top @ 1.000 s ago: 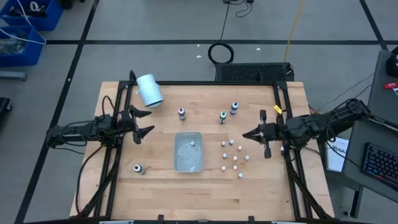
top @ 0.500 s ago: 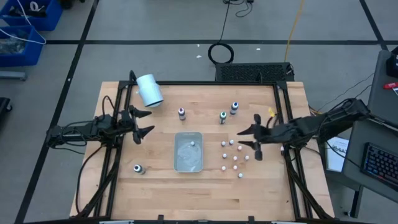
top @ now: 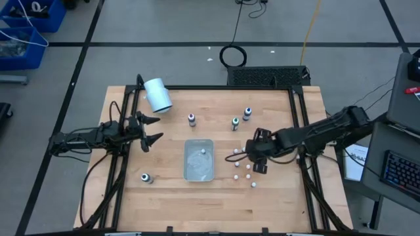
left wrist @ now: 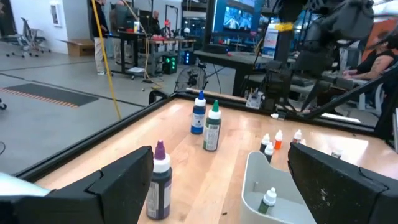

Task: Pick & Place food coloring
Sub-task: Put the yellow food coloring bottle into the bin

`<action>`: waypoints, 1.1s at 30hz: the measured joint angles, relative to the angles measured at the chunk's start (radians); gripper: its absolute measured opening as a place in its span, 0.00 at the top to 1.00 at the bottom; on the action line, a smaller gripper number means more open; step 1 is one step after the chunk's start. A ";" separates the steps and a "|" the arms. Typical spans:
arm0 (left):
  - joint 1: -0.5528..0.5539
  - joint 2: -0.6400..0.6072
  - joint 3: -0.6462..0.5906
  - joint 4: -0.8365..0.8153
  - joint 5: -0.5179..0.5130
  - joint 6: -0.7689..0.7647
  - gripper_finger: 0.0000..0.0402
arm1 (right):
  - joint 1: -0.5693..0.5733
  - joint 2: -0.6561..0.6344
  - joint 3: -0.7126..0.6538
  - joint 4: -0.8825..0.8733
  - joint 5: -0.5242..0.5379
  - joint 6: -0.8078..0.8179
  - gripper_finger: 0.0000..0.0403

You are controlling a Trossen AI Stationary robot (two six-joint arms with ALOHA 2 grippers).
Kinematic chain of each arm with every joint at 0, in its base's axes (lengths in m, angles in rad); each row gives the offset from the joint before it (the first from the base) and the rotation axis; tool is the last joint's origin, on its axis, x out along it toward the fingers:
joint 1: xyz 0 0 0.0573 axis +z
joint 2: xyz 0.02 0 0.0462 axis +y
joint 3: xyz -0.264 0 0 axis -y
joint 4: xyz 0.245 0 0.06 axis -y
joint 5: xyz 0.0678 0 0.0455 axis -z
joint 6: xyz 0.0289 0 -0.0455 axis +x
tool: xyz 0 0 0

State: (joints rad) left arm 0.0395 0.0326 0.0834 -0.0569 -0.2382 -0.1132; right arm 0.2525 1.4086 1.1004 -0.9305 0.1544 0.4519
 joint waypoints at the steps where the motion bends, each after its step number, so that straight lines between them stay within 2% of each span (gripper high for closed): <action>1: 0.000 0.000 0.000 -0.009 0.000 0.000 0.09 | -0.011 0.020 0.000 0.000 -0.036 0.007 0.59; 5: 0.000 0.000 0.000 -0.033 0.000 0.002 0.09 | -0.046 0.066 0.000 0.001 -0.100 0.010 0.59; 14: 0.000 0.000 0.000 -0.048 0.000 0.002 0.09 | -0.084 0.095 -0.023 0.014 -0.051 0.008 0.59; 20: 0.000 0.000 0.000 -0.053 0.001 0.001 0.09 | -0.090 0.089 -0.102 0.061 -0.054 0.035 0.59; 26: 0.000 0.000 0.000 -0.053 0.001 0.000 0.09 | -0.090 0.090 -0.175 0.204 -0.107 0.037 0.60; 33: 0.000 0.000 0.000 -0.052 0.001 0.000 0.09 | -0.091 0.090 -0.203 0.225 -0.104 0.036 0.61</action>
State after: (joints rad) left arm 0.0397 0.0326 0.0834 -0.1093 -0.2368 -0.1131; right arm 0.1619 1.4990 0.8978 -0.7050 0.0502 0.4881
